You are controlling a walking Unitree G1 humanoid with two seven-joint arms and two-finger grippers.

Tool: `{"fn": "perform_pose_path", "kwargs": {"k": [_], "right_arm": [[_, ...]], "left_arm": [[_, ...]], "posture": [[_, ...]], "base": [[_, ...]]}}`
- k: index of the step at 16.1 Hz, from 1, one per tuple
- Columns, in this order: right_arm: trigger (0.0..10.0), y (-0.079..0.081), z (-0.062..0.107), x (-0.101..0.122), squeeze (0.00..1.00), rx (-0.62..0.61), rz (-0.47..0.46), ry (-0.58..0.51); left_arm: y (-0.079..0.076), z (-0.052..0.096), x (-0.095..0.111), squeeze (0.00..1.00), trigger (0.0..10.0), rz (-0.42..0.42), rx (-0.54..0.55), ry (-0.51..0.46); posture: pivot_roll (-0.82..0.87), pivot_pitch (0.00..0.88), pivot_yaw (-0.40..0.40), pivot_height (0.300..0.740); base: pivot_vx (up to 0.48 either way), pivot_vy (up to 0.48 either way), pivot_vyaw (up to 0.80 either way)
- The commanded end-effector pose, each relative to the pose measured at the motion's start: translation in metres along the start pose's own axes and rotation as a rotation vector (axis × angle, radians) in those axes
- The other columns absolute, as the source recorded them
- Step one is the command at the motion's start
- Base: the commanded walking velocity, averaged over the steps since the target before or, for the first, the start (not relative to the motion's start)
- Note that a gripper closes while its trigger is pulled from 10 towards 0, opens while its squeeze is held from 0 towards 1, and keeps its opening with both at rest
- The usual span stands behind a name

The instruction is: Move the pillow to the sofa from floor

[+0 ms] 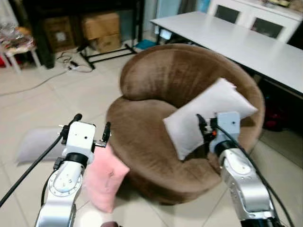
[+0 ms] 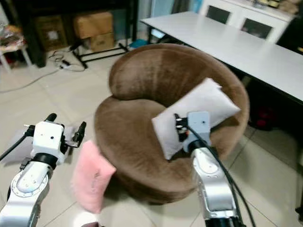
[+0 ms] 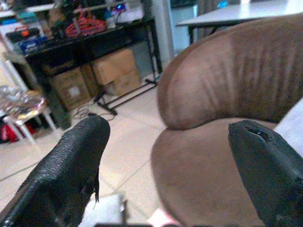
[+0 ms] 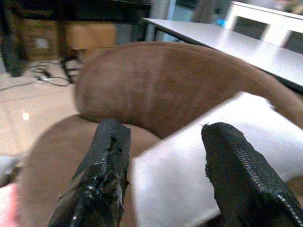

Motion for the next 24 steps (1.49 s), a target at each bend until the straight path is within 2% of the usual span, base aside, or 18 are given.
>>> {"fn": "perform_pose_path", "kwargs": {"k": [1,5,10,13,15,19,24], "right_arm": [[10.0,-0.008,0.001,-0.002,0.00,-0.023,0.013,0.015],[10.0,-0.008,0.001,-0.003,0.00,-0.020,0.016,0.018],[10.0,-0.009,0.003,-0.012,0.00,-0.034,-0.048,0.044],[10.0,-0.008,0.002,-0.009,0.00,-0.012,-0.019,0.034],[10.0,-0.005,-0.001,-0.005,0.00,0.013,0.002,0.028],[10.0,-0.006,-0.002,-0.006,0.00,0.001,-0.026,0.032],[10.0,-0.009,-0.004,0.000,0.00,-0.025,-0.031,0.010]], "left_arm": [[-0.002,-0.002,0.003,0.00,10.0,0.004,-0.003,-0.008],[-0.003,-0.001,0.002,0.00,10.0,0.001,-0.004,-0.007],[-0.002,0.000,-0.002,0.00,10.0,0.000,0.003,0.002],[-0.001,0.000,0.001,0.00,10.0,0.019,0.020,-0.019],[-0.002,-0.004,0.002,0.00,10.0,0.037,0.010,-0.020],[-0.001,-0.004,0.004,0.00,10.0,0.058,0.018,-0.030],[-0.001,-0.005,0.004,0.00,10.0,0.061,0.023,-0.029]], "posture": [[-0.05,0.000,-0.099,0.740],[-0.05,0.000,-0.104,0.740],[-0.05,0.000,-0.109,0.740],[-0.05,0.000,-0.110,0.740],[-0.05,0.000,-0.115,0.740],[-0.05,0.000,-0.119,0.740],[-0.05,0.000,-0.120,0.740]], "base": [[0.000,0.439,0.00],[0.000,0.442,0.00],[0.000,0.442,0.00],[0.000,0.000,0.00],[0.000,0.000,0.80],[0.220,0.000,0.72],[0.310,0.000,0.00]]}}
Point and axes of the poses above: a point about 5 cm out from each wrist's last joint towards the gripper, its own z axis pointing back from the gripper into the wrist, its own x axis along the axis of the wrist's last joint, y = z × x, the point moved 4 cm from there along -z, pointing out of the wrist towards the gripper, and after that the axes turned 9 degrees about -z, right-handed, at the moved point
